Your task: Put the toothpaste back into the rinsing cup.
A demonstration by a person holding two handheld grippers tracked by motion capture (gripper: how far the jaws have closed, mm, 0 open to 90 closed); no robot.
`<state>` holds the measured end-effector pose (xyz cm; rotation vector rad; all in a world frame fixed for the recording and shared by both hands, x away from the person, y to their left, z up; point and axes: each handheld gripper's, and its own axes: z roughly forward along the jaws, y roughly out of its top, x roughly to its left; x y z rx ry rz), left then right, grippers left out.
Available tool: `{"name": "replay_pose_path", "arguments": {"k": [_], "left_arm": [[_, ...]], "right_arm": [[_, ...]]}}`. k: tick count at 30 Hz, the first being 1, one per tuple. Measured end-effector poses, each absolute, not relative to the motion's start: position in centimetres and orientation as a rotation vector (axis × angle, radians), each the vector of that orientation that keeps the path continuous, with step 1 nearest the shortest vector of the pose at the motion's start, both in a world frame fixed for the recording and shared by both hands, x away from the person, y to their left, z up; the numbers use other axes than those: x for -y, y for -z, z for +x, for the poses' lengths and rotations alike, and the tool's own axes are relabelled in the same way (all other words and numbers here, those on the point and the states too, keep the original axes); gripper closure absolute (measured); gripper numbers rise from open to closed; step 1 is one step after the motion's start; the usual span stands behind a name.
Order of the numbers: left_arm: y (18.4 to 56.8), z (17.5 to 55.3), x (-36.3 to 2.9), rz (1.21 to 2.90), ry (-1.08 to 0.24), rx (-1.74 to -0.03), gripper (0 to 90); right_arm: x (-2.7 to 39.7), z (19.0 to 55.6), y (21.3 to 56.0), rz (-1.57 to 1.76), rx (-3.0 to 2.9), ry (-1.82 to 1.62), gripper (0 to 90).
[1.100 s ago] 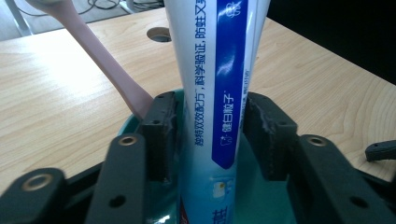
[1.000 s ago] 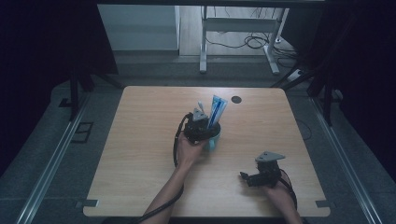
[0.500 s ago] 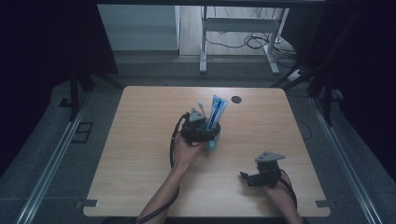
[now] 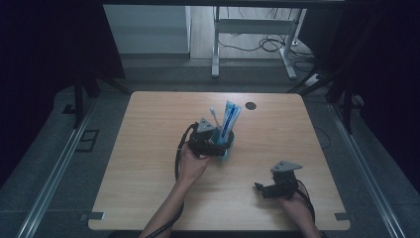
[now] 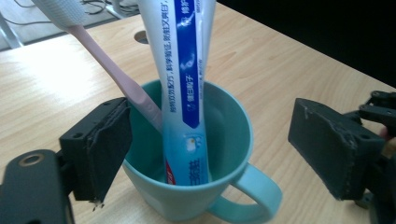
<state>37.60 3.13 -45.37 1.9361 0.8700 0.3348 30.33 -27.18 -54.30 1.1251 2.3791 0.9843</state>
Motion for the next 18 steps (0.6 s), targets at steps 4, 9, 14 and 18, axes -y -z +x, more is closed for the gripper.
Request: {"name": "replay_pose_path", "arguments": {"k": [4,9,14,18], "left_arm": [[45.2,37.3,-3.3,1.942,-0.346,-0.866,11.2],[45.0,37.0,-3.5,1.958,-0.354,-0.849,8.2],[44.8,36.7,-3.3,1.980,-0.389,-0.831,2.6],[44.8,36.4,-3.4,1.994,-0.402,-0.810,0.9]], "right_arm": [[27.2,30.3,54.3,1.126,-2.380,-0.984,3.4],[27.2,30.3,54.3,1.125,-2.380,-0.985,3.4],[27.2,30.3,54.3,1.124,-2.380,-0.985,3.3],[27.2,30.3,54.3,1.124,-2.380,-0.985,3.4]]}}
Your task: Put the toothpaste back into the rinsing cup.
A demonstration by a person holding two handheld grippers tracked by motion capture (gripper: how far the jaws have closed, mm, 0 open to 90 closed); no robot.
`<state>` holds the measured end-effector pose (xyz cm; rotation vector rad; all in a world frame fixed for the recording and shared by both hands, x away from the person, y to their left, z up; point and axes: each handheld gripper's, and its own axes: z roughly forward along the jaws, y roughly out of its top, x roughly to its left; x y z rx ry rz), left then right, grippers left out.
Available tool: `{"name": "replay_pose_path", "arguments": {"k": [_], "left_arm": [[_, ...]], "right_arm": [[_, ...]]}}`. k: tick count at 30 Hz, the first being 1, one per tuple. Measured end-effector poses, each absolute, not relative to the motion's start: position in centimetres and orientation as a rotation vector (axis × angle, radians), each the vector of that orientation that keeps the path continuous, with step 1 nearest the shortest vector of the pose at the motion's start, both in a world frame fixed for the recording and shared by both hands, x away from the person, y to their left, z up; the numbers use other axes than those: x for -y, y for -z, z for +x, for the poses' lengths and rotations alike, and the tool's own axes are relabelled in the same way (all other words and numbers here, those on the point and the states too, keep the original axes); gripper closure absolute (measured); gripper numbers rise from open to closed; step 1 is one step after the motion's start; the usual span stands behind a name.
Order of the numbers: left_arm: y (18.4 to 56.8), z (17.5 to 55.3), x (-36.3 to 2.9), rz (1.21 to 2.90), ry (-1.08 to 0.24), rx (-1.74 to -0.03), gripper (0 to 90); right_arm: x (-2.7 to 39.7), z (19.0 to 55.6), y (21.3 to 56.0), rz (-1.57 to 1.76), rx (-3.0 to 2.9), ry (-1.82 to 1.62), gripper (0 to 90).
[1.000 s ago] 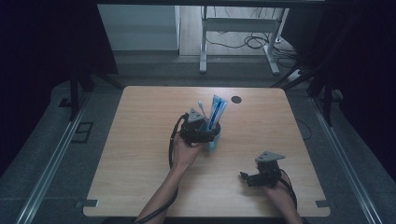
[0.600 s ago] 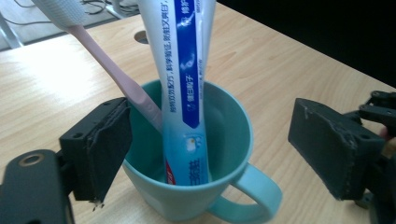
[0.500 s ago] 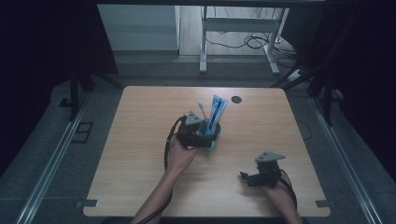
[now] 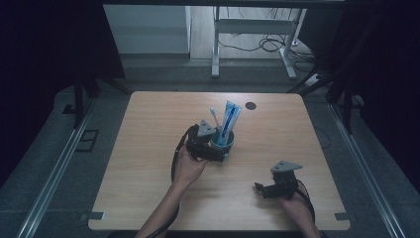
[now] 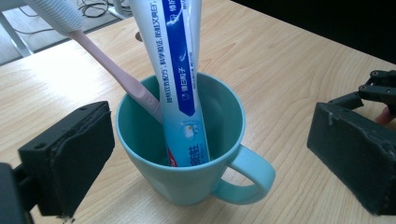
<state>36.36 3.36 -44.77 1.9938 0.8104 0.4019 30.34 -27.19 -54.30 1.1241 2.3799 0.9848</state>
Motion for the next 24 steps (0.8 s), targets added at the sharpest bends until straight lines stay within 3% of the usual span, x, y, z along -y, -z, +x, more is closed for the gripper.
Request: {"name": "replay_pose_path", "arguments": {"k": [24], "left_arm": [[45.4,34.5,-6.8,2.011,-0.388,-0.841,0.0]], "right_arm": [[27.2,30.3,54.3,1.127,-2.378,-0.985,3.4]]}}
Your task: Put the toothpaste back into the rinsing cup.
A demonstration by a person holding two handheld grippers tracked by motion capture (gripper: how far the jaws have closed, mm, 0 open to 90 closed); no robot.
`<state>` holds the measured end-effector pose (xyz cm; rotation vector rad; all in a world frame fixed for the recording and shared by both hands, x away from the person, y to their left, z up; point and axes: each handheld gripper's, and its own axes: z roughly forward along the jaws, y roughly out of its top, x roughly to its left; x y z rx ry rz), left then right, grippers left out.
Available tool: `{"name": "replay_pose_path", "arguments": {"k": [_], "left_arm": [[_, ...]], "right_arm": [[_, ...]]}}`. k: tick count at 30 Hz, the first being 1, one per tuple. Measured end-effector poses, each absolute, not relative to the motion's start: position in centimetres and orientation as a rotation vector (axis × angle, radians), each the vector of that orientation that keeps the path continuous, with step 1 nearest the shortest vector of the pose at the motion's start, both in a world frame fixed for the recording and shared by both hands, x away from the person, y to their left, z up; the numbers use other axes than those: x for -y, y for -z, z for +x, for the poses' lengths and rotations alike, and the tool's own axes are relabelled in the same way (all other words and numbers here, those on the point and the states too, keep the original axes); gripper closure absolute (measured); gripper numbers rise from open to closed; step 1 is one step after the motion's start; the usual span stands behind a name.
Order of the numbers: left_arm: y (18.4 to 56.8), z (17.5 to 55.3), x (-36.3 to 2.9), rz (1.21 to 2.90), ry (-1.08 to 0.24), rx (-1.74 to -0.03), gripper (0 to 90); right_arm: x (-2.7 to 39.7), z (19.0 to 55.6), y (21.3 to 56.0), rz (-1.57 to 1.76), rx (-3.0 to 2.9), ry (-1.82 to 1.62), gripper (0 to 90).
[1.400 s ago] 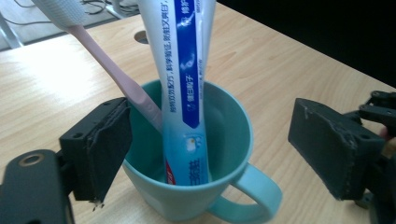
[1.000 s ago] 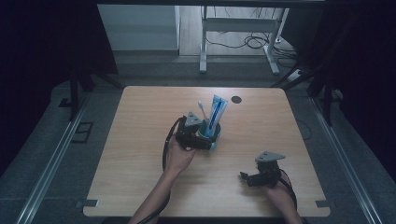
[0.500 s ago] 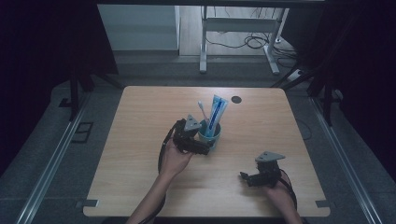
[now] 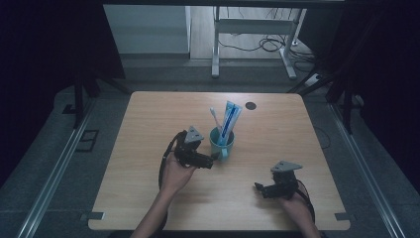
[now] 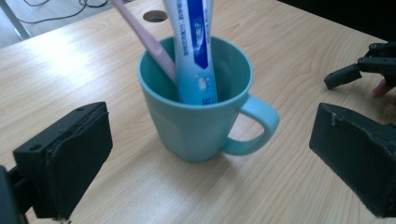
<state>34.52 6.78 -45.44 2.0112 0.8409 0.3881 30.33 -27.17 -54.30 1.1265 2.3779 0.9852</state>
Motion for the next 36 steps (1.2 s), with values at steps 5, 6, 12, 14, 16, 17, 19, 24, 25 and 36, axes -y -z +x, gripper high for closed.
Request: {"name": "replay_pose_path", "arguments": {"k": [5,6,12,14,16,17,19,24,25,36], "left_arm": [[45.7,34.1,-7.8,1.997,-0.386,-0.850,0.0],[45.8,34.0,-8.0,1.995,-0.384,-0.850,0.0],[46.2,33.3,-9.0,1.997,-0.374,-0.861,0.0],[46.3,33.2,-9.3,2.000,-0.374,-0.865,0.0],[46.5,32.9,-9.6,1.998,-0.374,-0.873,0.0],[46.6,32.8,-9.8,2.000,-0.374,-0.876,0.0],[46.7,32.6,-10.1,2.000,-0.375,-0.884,0.0],[47.1,32.0,-11.1,1.996,-0.368,-0.914,0.0],[47.2,31.8,-11.3,1.998,-0.368,-0.919,0.0],[48.7,30.4,-13.2,1.997,-0.354,-0.973,0.5]], "right_arm": [[27.2,30.3,54.3,1.125,-2.378,-0.991,3.8],[27.2,30.3,54.3,1.125,-2.378,-0.991,3.8],[27.2,30.3,54.3,1.128,-2.378,-0.991,3.8],[27.2,30.3,54.3,1.126,-2.379,-0.991,3.9],[27.2,30.3,54.3,1.126,-2.379,-0.991,3.9],[27.2,30.3,54.3,1.125,-2.380,-0.990,3.9],[27.2,30.3,54.3,1.127,-2.378,-0.991,3.9],[27.2,30.3,54.3,1.127,-2.379,-0.991,3.9],[27.2,30.3,54.3,1.127,-2.379,-0.991,3.9],[27.2,30.3,54.3,1.127,-2.378,-0.991,3.9]]}}
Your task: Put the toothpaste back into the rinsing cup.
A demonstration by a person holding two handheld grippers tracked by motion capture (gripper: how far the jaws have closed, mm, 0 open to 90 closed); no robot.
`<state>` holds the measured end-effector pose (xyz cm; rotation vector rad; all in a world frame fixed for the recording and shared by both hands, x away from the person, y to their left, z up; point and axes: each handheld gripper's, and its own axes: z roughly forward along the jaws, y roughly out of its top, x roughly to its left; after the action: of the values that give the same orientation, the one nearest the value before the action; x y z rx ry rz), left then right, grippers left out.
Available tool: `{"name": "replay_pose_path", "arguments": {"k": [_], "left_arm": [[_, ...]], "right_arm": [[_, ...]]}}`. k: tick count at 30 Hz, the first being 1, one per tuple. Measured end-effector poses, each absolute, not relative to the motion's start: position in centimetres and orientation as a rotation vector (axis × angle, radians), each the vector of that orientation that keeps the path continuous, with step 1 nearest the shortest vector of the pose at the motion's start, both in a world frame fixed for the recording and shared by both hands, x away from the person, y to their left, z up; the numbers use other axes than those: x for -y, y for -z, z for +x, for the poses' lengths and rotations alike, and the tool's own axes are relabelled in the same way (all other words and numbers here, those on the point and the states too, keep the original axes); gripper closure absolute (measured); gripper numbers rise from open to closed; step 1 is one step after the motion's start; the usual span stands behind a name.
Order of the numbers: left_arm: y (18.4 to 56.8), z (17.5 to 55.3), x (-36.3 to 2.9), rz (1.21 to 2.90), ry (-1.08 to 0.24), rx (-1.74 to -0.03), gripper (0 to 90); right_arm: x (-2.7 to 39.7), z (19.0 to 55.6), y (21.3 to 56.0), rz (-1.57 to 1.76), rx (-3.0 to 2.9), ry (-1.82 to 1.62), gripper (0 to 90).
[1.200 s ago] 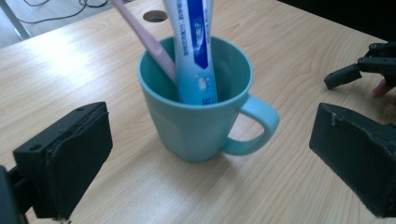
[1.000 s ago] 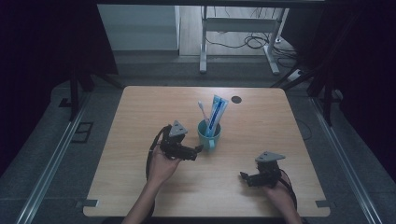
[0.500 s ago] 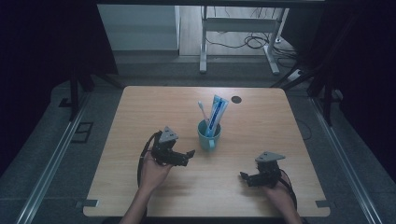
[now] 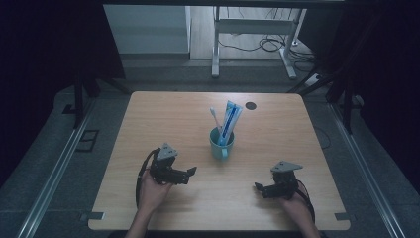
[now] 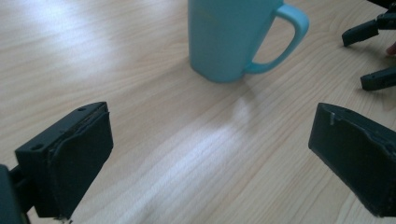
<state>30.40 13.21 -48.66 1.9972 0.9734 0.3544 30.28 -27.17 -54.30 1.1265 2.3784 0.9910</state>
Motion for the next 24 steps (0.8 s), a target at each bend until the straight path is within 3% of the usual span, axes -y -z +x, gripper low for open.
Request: {"name": "replay_pose_path", "arguments": {"k": [24], "left_arm": [[52.2,28.7,-13.5,2.057,-0.344,-1.022,0.8]], "right_arm": [[27.2,30.3,54.3,1.127,-2.378,-0.991,3.9]]}}
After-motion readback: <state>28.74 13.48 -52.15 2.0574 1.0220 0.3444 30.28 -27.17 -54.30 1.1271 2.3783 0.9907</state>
